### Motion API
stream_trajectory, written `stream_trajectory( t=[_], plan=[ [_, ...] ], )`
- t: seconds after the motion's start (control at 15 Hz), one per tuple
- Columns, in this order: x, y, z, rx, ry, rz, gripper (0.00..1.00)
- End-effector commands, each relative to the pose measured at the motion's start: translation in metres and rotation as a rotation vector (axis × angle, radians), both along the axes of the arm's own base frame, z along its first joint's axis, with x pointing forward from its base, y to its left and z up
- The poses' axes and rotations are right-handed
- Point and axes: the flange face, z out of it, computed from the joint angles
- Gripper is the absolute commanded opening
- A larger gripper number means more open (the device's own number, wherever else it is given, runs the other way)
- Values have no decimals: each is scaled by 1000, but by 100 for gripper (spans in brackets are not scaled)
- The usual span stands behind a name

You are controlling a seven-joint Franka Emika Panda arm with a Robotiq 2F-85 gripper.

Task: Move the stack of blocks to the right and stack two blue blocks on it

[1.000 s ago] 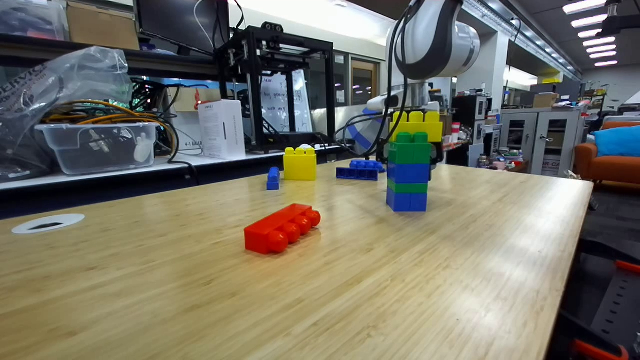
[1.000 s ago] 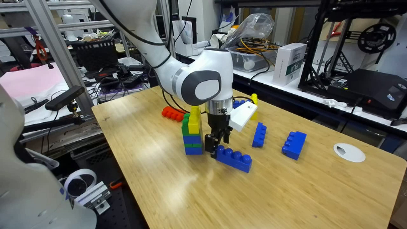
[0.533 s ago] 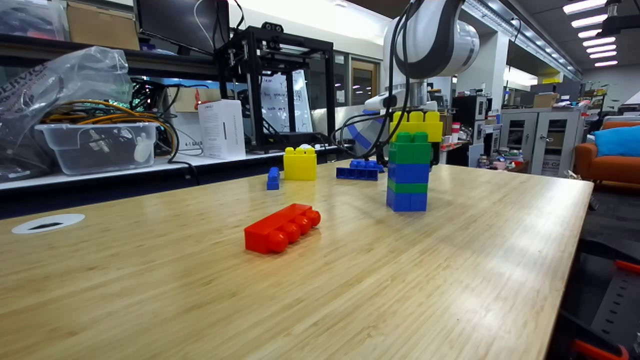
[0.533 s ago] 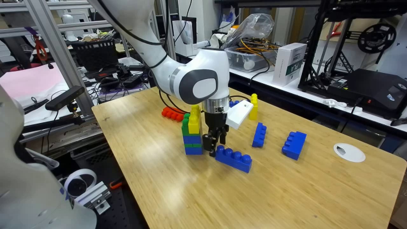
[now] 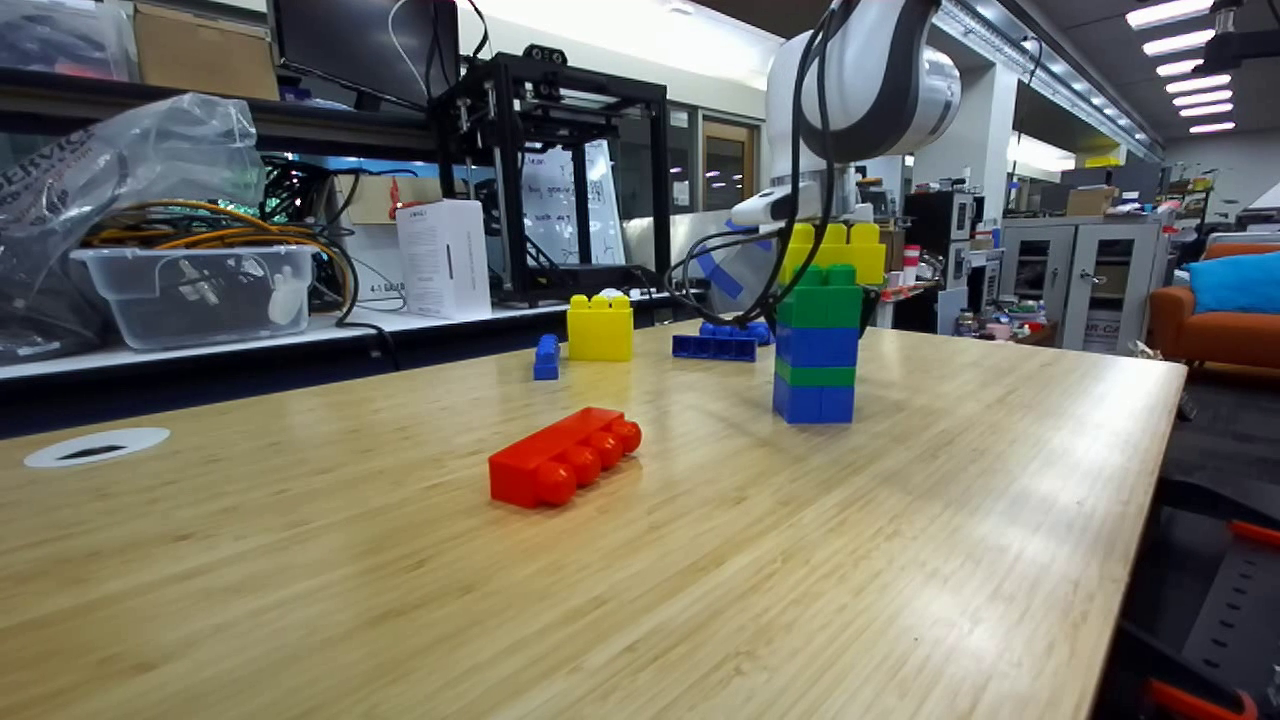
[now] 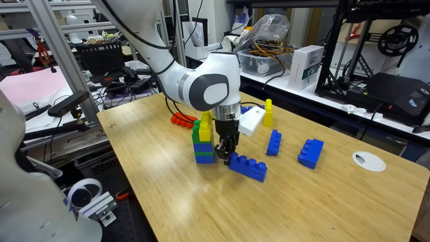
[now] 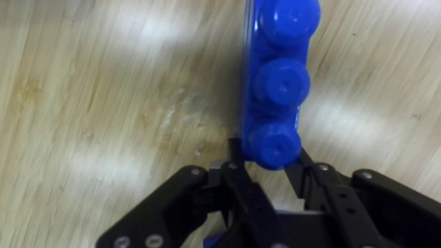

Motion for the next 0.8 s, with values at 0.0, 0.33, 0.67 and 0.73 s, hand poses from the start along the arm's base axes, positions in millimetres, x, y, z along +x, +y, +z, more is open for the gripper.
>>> stream_trajectory(
  t=[0.0, 0.33, 0.67, 0.73],
  plan=[
    [-5, 1, 5, -11, -26, 12, 10],
    [-5, 0, 11, -3, -39, 6, 10],
    [-4, -2, 54, 9, -129, -9, 10],
    [-5, -2, 62, 7, -146, -9, 10]
  ],
)
